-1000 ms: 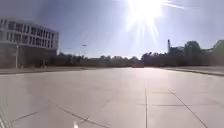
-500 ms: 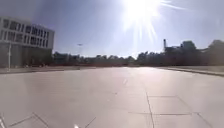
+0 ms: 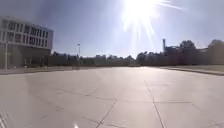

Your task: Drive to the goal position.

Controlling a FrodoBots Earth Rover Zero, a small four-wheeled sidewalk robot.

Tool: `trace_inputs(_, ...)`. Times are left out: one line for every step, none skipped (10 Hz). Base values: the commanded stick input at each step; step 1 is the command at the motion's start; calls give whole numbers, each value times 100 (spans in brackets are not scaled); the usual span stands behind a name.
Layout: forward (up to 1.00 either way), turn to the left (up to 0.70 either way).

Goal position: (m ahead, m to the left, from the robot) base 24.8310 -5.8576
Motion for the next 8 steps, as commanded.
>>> trace_inputs(70, -1)
trace_inputs(70, -1)
trace_inputs(70, -1)
trace_inputs(70, -1)
trace_inputs(70, -1)
trace_inputs(70, 0)
trace_inputs(70, 0)
trace_inputs(70, 0)
